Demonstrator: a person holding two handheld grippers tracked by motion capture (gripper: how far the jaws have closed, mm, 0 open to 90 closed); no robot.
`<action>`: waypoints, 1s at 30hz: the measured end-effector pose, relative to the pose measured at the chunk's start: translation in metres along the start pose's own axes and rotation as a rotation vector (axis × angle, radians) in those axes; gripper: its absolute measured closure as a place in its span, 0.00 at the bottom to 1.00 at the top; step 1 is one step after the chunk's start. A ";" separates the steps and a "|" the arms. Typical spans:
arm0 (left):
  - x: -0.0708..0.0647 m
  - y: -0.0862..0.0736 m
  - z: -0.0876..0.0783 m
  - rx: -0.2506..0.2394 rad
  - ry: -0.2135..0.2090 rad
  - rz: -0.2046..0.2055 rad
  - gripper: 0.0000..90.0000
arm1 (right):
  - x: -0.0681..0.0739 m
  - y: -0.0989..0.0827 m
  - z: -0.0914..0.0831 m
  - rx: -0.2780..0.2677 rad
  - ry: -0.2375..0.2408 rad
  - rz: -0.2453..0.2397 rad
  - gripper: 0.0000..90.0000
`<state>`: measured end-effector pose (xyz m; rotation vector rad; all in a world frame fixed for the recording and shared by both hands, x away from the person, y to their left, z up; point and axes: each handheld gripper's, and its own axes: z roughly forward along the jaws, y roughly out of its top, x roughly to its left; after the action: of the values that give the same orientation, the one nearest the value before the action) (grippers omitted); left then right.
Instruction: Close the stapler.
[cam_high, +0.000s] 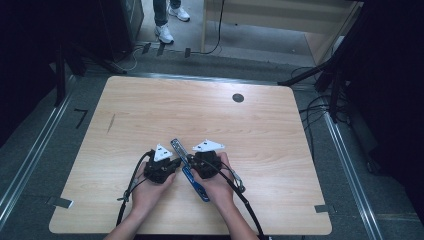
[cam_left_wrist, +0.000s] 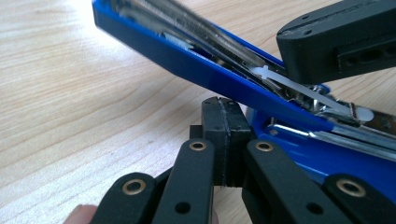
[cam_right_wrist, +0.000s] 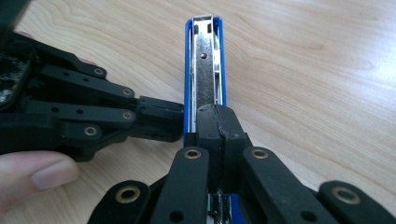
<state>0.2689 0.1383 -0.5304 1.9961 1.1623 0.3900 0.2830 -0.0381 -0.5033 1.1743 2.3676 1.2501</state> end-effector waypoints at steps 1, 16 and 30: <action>-0.001 0.000 0.000 -0.004 -0.004 0.002 1.00 | 0.001 0.000 -0.001 -0.004 0.000 -0.004 1.00; -0.009 -0.002 -0.013 -0.058 -0.043 0.021 1.00 | 0.005 0.003 -0.019 -0.058 -0.014 -0.022 1.00; -0.036 -0.019 -0.025 -0.086 -0.141 0.060 1.00 | 0.007 0.003 -0.030 -0.078 -0.017 -0.022 1.00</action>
<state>0.2231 0.1254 -0.5238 1.9539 0.9847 0.3186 0.2649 -0.0499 -0.4814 1.1284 2.2917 1.3079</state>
